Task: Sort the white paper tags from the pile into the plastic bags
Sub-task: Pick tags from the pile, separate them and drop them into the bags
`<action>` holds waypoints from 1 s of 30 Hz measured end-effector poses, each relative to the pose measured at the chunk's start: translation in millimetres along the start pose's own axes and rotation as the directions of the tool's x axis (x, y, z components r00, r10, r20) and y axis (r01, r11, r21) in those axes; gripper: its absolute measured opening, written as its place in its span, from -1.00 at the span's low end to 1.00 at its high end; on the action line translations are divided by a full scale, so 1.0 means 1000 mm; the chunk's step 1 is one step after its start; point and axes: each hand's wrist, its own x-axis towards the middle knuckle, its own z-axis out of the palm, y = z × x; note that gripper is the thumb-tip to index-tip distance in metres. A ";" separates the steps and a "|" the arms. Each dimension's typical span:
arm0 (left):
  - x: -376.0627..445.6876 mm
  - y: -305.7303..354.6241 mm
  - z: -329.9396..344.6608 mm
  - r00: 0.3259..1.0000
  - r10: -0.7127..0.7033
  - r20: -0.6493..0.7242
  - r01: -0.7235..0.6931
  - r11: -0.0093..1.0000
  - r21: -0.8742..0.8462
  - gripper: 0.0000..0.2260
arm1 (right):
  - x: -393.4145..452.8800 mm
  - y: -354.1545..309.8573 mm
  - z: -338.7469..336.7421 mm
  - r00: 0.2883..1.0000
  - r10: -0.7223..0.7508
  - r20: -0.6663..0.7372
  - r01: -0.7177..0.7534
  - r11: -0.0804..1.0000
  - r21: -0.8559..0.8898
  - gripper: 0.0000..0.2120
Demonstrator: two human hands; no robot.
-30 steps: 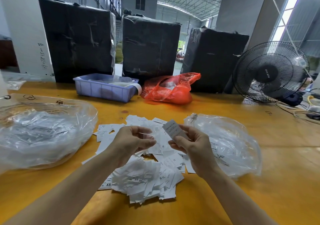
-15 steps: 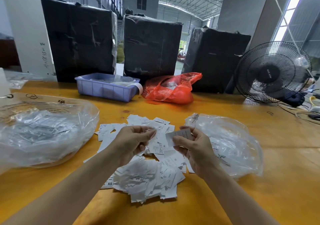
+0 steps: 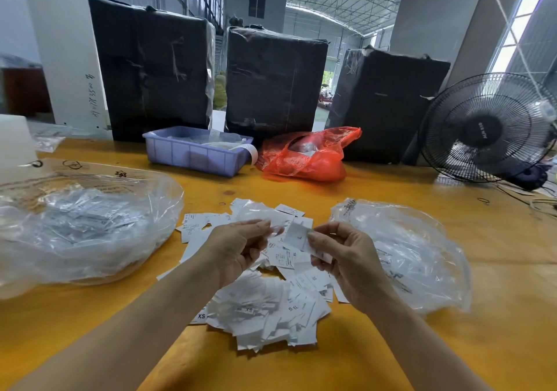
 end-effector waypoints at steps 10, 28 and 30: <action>-0.001 -0.004 0.000 0.997 0.080 0.015 -0.081 0.992 0.100 -0.72 | -0.002 0.002 0.000 0.996 -0.018 0.085 0.033 0.984 -0.177 -0.91; -0.003 -0.005 0.001 0.995 0.097 0.021 -0.099 0.977 0.189 -0.84 | 0.002 0.001 -0.006 0.999 -0.022 0.038 0.027 0.989 -0.148 -0.94; -0.004 -0.005 0.001 0.995 0.093 0.023 -0.095 0.979 0.182 -0.84 | 0.002 0.001 -0.006 0.999 -0.026 0.036 0.032 0.987 -0.159 -0.94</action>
